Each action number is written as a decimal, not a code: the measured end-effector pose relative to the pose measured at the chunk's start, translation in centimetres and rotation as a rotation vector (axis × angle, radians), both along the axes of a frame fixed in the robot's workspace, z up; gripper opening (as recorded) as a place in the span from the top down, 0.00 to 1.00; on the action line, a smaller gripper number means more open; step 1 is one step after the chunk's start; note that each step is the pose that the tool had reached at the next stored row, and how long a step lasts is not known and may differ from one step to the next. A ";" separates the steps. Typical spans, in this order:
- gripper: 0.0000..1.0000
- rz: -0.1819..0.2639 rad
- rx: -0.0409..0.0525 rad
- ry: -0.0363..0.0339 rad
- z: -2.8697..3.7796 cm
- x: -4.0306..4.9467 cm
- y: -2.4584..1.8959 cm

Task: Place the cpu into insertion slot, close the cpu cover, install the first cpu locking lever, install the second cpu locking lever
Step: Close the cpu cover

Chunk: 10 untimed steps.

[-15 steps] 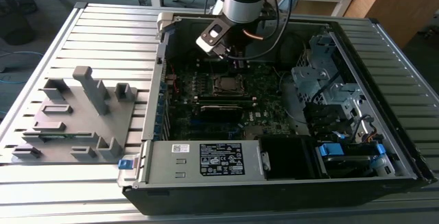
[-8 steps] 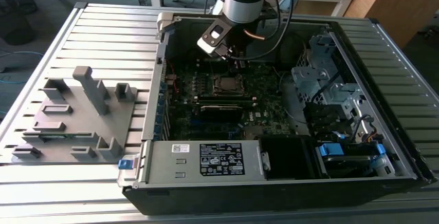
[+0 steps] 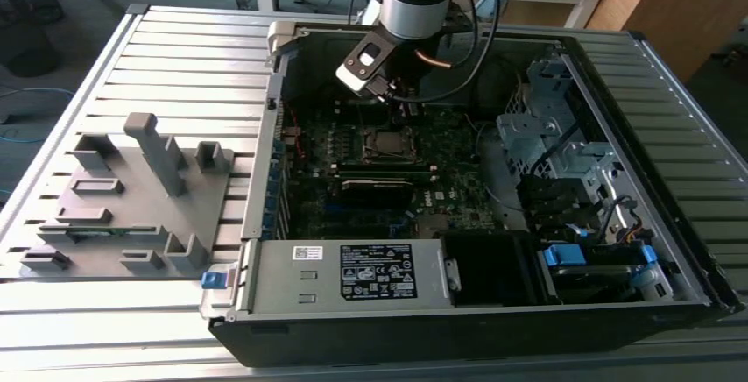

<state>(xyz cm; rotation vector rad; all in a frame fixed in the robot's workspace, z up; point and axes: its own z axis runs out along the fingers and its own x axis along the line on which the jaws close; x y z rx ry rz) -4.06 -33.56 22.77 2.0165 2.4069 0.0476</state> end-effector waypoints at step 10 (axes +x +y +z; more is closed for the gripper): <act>0.90 0.050 0.0000 -0.0001 0.00 0.00 0.00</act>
